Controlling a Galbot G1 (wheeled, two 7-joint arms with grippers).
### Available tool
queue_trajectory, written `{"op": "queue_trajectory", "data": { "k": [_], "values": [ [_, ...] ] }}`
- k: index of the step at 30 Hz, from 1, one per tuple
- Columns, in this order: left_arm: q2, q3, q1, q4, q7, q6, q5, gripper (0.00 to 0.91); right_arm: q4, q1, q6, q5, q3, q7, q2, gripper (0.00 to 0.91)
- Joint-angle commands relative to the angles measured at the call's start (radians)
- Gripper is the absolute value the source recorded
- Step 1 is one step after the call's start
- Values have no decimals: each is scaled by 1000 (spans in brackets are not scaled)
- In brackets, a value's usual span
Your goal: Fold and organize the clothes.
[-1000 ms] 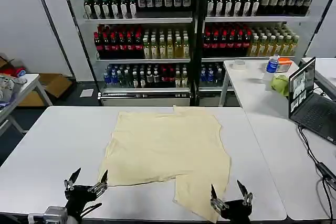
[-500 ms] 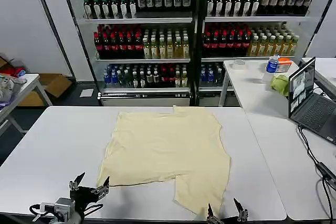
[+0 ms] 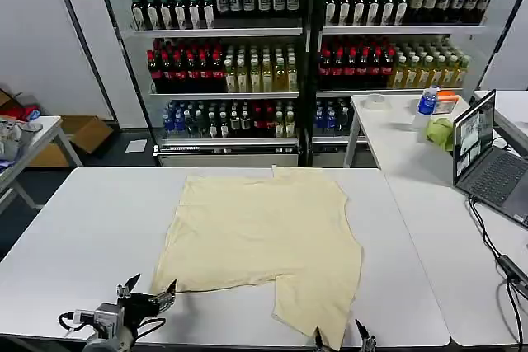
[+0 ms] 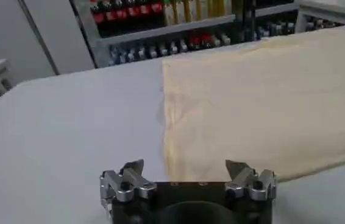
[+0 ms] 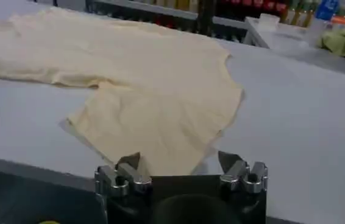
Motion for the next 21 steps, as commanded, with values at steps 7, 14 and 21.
{"op": "queue_trajectory", "data": {
  "k": [7, 14, 21],
  "values": [
    [8, 5, -19, 76, 11, 9, -37, 50, -15, 1, -16, 38, -14, 6, 4, 151],
    [-2, 3, 12, 74, 29, 10, -25, 30, -1, -10, -11, 47, -13, -1, 2, 0],
    [-16, -4, 30, 61, 35, 8, -37, 30, 62, -43, 46, 42, -9, -14, -1, 0]
  ]
}}
